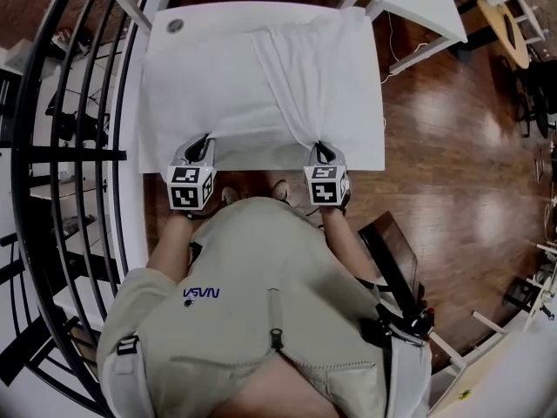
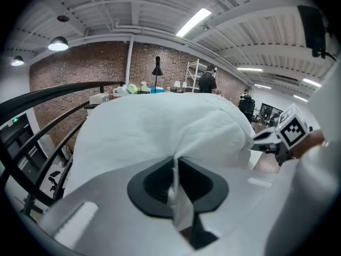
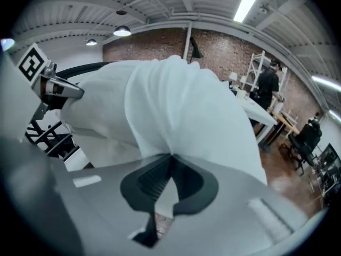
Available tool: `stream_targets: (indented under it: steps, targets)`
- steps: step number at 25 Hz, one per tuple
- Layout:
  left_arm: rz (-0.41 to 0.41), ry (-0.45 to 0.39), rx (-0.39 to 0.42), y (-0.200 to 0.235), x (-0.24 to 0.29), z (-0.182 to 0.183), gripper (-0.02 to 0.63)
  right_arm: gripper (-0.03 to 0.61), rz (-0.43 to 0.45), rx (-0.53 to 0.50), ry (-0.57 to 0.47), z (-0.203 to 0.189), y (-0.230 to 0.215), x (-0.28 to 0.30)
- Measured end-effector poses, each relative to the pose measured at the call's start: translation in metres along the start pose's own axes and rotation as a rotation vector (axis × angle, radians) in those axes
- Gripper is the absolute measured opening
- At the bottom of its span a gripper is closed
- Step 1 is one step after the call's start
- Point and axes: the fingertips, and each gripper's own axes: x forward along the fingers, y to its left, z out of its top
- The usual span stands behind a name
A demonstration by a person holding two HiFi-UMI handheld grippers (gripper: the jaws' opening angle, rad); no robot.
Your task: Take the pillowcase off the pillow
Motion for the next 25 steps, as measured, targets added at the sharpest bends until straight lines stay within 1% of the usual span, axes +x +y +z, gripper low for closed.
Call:
stream_targets:
  steps: [3,5,8,11,13,15,17,21,23,25]
  targets:
    - [-0.006,-0.02,-0.009,-0.003,0.002,0.005,0.042,0.004,0.019,-0.006,-0.009,0.002,0.001,-0.001]
    - [-0.02,-0.042,-0.024,-0.005,-0.003,0.013,0.061,0.005,0.038,-0.013,-0.019,0.007,0.001,-0.005]
    - [-0.021,-0.07,-0.006,-0.013,-0.015,0.03,0.089,0.012,0.078,-0.008,-0.055,0.016,-0.001,-0.015]
    - [-0.005,-0.098,0.015,-0.021,-0.025,0.049,0.107,0.034,0.142,-0.002,-0.101,0.029,0.005,-0.033]
    - [-0.002,-0.1,-0.005,-0.026,-0.028,0.055,0.107,0.034,0.185,-0.033,-0.129,0.037,0.011,-0.043]
    - [0.006,-0.075,-0.042,-0.03,-0.027,0.052,0.107,0.034,0.223,-0.065,-0.157,0.044,0.013,-0.052]
    - [0.043,-0.044,-0.067,-0.028,-0.025,0.045,0.109,0.034,0.256,-0.079,-0.194,0.054,0.011,-0.061]
    - [0.16,-0.02,-0.093,-0.025,-0.032,0.033,0.126,0.034,0.297,-0.103,-0.263,0.073,-0.004,-0.074]
    - [0.216,-0.021,-0.081,-0.028,-0.039,0.03,0.126,0.034,0.313,-0.105,-0.285,0.076,-0.012,-0.076]
    - [0.256,-0.035,-0.052,-0.032,-0.047,0.034,0.126,0.034,0.321,-0.105,-0.301,0.078,-0.019,-0.074]
